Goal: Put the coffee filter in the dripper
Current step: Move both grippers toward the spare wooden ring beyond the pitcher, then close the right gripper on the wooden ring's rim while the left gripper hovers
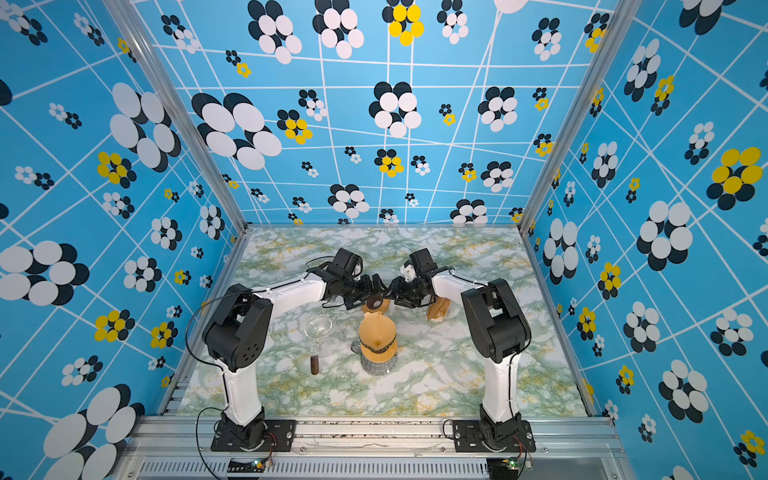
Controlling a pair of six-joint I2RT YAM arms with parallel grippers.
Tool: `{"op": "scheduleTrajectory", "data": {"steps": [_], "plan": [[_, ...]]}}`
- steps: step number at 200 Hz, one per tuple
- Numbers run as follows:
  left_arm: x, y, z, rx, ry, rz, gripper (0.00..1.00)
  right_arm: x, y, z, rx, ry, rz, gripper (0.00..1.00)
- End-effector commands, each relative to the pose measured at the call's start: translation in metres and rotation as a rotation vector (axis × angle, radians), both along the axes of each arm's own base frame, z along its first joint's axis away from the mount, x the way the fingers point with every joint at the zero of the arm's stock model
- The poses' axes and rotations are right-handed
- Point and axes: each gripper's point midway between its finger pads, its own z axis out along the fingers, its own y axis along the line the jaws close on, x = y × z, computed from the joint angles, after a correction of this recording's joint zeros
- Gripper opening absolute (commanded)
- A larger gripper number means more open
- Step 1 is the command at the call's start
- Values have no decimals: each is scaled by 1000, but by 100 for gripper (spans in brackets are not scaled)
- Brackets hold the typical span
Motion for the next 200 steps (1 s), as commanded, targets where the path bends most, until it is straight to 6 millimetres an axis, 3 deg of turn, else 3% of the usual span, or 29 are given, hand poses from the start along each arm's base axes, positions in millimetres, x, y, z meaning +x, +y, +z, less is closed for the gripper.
{"op": "scheduleTrajectory", "data": {"steps": [1, 89, 134, 174, 200], "plan": [[2, -2, -14, -4, 26, 11, 99, -8, 16, 1, 65, 12, 53, 54], [0, -2, -19, -5, 37, 12, 99, -13, 33, 1, 85, 18, 100, 41], [1, -5, -14, -30, 36, 12, 99, -12, 36, 3, 85, 10, 98, 27], [1, -8, -7, -59, 29, 15, 99, -10, 35, 15, 83, -16, 92, 15], [3, -9, -1, -91, 21, 21, 99, -9, 34, 23, 80, -35, 88, 12]]}}
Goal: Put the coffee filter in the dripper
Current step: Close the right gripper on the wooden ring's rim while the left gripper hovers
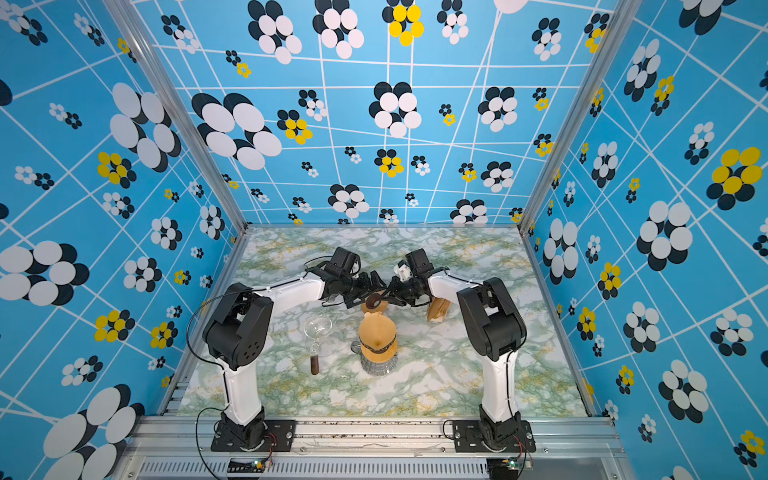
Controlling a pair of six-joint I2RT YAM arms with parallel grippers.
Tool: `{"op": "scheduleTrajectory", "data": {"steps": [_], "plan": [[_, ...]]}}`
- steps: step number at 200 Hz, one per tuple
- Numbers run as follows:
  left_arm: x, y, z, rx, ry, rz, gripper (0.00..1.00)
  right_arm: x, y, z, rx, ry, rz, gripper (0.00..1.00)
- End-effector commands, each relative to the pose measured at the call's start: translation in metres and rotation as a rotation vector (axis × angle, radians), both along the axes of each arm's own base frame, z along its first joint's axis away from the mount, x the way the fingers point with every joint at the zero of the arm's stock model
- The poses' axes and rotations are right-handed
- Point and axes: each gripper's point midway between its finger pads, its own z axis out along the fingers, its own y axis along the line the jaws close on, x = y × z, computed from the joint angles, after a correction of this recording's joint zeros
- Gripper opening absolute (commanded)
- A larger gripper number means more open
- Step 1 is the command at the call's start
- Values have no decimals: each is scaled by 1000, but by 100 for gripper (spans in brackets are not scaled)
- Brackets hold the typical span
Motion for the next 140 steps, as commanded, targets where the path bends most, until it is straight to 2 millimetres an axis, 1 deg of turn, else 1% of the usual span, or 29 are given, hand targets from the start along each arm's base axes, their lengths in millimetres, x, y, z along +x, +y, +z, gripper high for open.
{"op": "scheduleTrajectory", "data": {"steps": [1, 28, 90, 104, 106, 109, 140], "plan": [[-7, -10, -4, -44, 16, -19, 99, -6, 12, 18, 4, -46, 40, 12], [-5, -9, 4, -72, -4, -14, 99, -5, 9, 25, -13, -65, 37, 12], [0, -14, 49, -167, -116, -32, 99, -3, -3, 36, -74, -108, 16, 11], [1, -14, 51, -177, -121, -33, 99, -4, -6, 37, -95, -116, 15, 11], [0, -13, 59, -187, -137, -33, 99, -4, -7, 37, -97, -117, 16, 11], [1, -13, 64, -193, -147, -34, 99, -3, -7, 38, -100, -120, 15, 11], [1, -10, 89, -226, -197, -50, 99, -3, -14, 42, -141, -142, 13, 10]]}}
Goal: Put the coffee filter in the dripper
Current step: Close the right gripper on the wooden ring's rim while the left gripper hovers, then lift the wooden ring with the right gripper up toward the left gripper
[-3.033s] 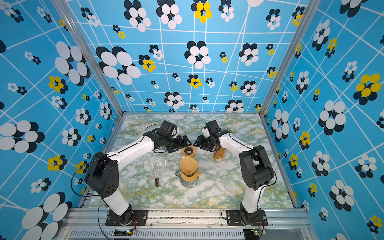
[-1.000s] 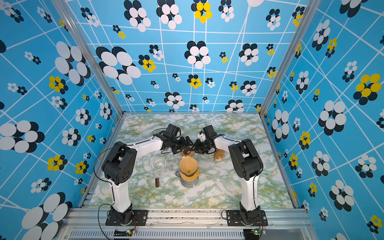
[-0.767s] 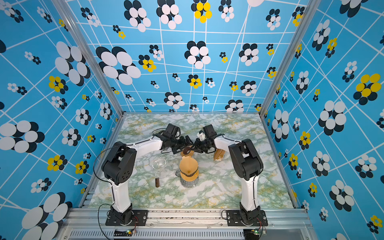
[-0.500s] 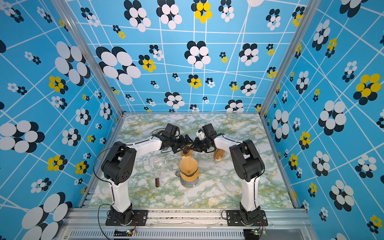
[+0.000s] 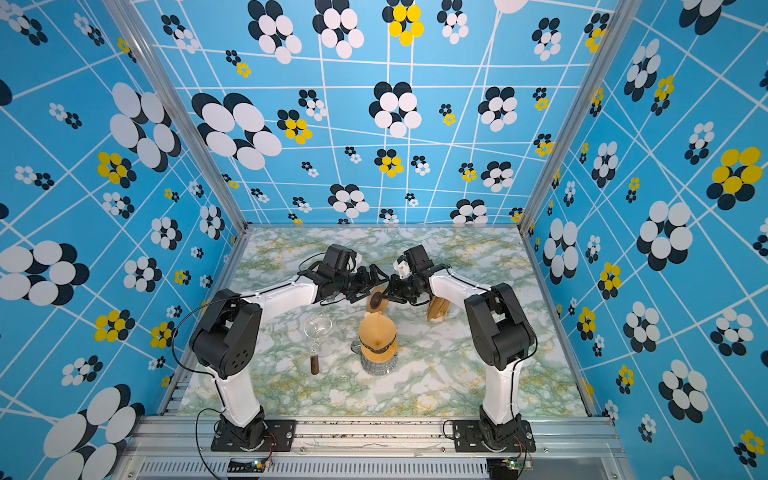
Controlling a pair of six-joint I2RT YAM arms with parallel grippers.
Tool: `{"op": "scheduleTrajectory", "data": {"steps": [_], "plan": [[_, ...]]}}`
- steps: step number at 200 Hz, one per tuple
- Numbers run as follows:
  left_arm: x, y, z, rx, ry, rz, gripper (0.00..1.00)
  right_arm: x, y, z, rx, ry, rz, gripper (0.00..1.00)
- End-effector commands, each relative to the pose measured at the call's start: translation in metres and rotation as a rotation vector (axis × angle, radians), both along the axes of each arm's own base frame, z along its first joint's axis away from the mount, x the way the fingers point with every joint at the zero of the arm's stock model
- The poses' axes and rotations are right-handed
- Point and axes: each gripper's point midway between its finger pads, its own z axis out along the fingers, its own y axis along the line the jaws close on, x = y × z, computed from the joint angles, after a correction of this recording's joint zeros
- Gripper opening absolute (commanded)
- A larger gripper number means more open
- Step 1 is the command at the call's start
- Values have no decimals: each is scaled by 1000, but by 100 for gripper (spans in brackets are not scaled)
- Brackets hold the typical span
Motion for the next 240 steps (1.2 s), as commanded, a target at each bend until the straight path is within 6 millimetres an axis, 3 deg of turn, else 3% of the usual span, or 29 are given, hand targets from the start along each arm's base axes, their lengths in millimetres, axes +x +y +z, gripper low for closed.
{"op": "scheduleTrajectory", "data": {"steps": [1, 50, 135, 181, 212, 240], "plan": [[-1, 0, 36, -60, -78, -27, 99, 3, -7, 17, -57, -60, 2, 10], [-9, 12, 66, -72, -171, -52, 99, 8, -25, 32, -139, -122, -13, 10], [-38, 32, 84, -93, -254, -53, 99, 15, -47, 66, -202, -214, -33, 10], [-49, 32, 86, -122, -270, -84, 99, 18, -53, 81, -216, -247, -36, 10], [-50, 30, 91, -155, -282, -93, 99, 19, -52, 109, -191, -296, -37, 10], [-50, 33, 112, -186, -336, -92, 99, 18, -48, 149, -139, -363, -36, 10]]}}
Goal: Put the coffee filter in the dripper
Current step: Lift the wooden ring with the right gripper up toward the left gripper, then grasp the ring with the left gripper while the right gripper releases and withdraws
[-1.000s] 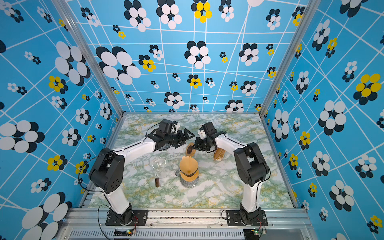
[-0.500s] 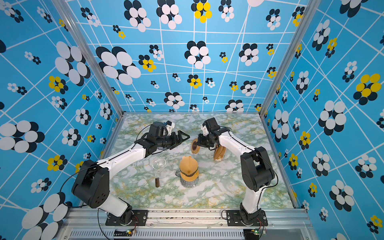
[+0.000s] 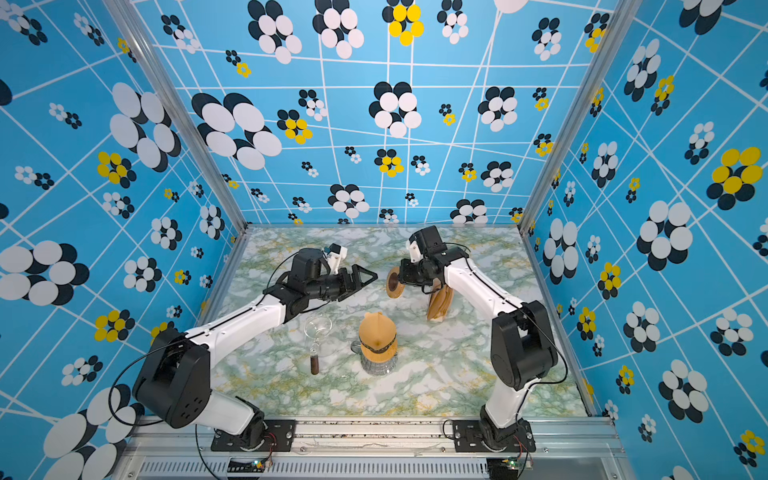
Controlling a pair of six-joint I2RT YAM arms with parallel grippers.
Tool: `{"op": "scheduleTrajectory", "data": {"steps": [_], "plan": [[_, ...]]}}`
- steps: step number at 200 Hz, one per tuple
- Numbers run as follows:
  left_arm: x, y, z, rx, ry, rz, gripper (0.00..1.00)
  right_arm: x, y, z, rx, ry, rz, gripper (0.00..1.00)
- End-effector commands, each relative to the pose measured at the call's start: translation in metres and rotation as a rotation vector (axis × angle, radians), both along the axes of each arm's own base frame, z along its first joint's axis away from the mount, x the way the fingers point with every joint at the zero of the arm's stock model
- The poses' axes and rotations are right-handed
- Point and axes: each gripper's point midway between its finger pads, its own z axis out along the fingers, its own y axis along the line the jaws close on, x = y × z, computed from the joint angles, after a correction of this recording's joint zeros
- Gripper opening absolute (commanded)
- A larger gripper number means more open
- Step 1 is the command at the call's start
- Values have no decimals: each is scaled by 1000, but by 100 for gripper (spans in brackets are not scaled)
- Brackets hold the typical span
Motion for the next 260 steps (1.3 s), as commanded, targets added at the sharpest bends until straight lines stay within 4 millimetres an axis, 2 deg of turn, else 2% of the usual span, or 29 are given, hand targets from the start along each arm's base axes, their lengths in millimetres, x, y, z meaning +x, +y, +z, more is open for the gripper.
{"op": "scheduleTrajectory", "data": {"steps": [1, 44, 58, 60, 63, 92, 97, 121, 160, 223, 260], "plan": [[-2, 5, 32, -57, -90, -11, 99, 1, 1, 62, 57, -124, 21, 10], [-6, 21, 82, -117, -186, -1, 99, -3, 10, 129, 190, -227, 35, 11], [-11, 29, 97, -143, -208, 1, 99, -10, 18, 143, 261, -222, 63, 12], [-12, 30, 99, -147, -210, 0, 99, -10, 20, 156, 281, -243, 69, 12], [-13, 31, 101, -151, -211, -3, 99, -11, 23, 162, 302, -247, 77, 12], [-30, 48, 124, -210, -214, -20, 98, -27, 46, 198, 517, -224, 165, 14], [-33, 52, 128, -228, -209, -21, 97, -30, 49, 190, 547, -188, 176, 14], [-46, 66, 147, -309, -209, -27, 96, -40, 63, 207, 670, -172, 221, 15], [-65, 74, 167, -352, -221, -63, 92, -56, 85, 230, 800, -141, 298, 15], [-60, 89, 186, -458, -205, -29, 85, -76, 104, 248, 916, -108, 376, 16], [-59, 93, 198, -533, -199, -24, 74, -84, 112, 247, 930, -83, 410, 16]]}}
